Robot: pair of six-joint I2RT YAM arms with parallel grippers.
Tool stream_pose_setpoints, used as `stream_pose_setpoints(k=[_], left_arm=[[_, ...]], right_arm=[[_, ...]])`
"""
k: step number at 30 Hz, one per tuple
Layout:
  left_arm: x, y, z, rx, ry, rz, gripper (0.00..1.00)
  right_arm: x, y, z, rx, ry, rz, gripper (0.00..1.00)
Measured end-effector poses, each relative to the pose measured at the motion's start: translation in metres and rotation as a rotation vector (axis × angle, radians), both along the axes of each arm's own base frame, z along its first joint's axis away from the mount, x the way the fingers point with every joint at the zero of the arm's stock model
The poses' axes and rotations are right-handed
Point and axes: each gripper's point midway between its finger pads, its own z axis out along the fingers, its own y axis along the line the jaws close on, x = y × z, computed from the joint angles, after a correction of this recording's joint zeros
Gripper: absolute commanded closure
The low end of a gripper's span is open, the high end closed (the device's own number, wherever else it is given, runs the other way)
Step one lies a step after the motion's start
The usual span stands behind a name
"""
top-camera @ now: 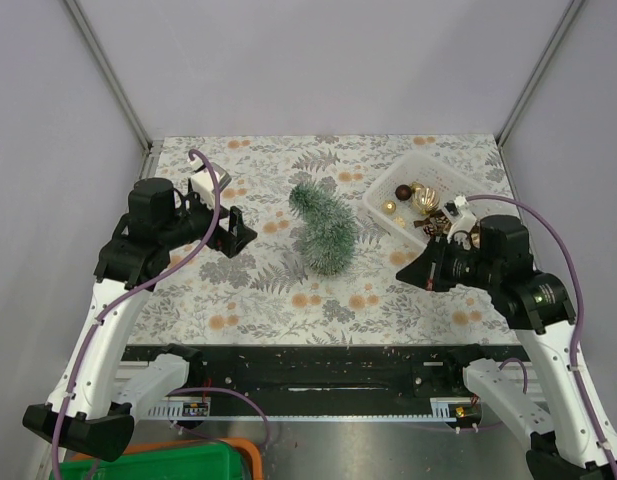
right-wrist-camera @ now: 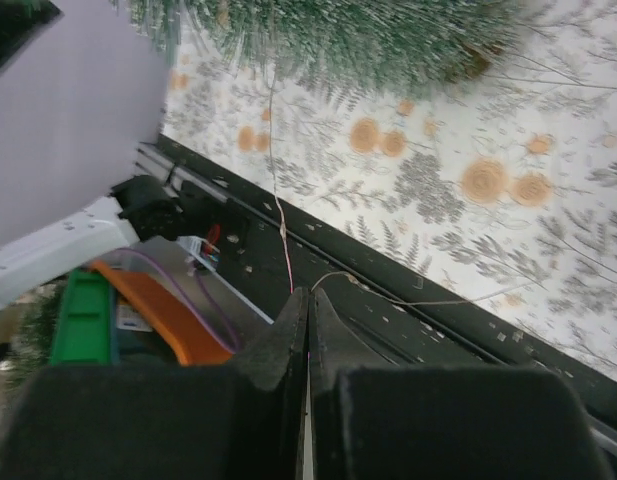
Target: Decorate the small christmas tree
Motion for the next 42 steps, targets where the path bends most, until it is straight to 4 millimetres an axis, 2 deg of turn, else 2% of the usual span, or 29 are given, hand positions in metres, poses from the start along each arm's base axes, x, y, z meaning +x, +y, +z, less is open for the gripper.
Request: stream_pose_setpoints(k=[6,9,13,16,20,24,30,34,37,42], left_arm=[[-0.001,-0.001,0.0,-0.006,0.004,0.0,0.12],[-0.002,-0.002,0.001,-0.011,0.007,-0.008,0.19],[-0.011,-0.011,0.0,-0.04,0.02,-0.066,0.28],[-0.035,-0.029,-0.013,-0.062,0.06,-0.178,0.28],[-0.072,-0.054,-0.027,-0.059,0.108,-0.337,0.16],[-0.107,-0.073,-0.022,-0.065,0.09,-0.477,0.13],[-0.133,-0.115,-0.014,-0.07,0.013,-0.625,0.12],[-0.149,-0.153,-0.037,0.006,-0.056,-0.708,0.08],[-0.143,-0.174,-0.056,0.078,-0.124,-0.709,0.08],[-0.108,-0.199,-0.087,0.212,-0.318,-0.636,0.08]], right_arm=[[0.013,0.029,-0.002,0.128,0.063,0.061,1.0],[0.022,0.046,-0.008,0.149,0.112,0.105,1.0],[0.03,0.055,-0.018,0.127,0.181,0.126,1.0],[0.035,0.056,-0.008,0.121,0.166,0.126,1.0],[0.038,0.058,0.011,0.137,0.117,0.132,1.0],[0.042,0.06,0.016,0.153,0.117,0.124,1.0],[0.043,0.065,0.014,0.19,0.141,0.122,1.0],[0.043,0.066,0.013,0.202,0.153,0.124,1.0],[0.042,0.068,0.017,0.215,0.149,0.137,1.0],[0.039,0.07,0.02,0.234,0.158,0.149,1.0]])
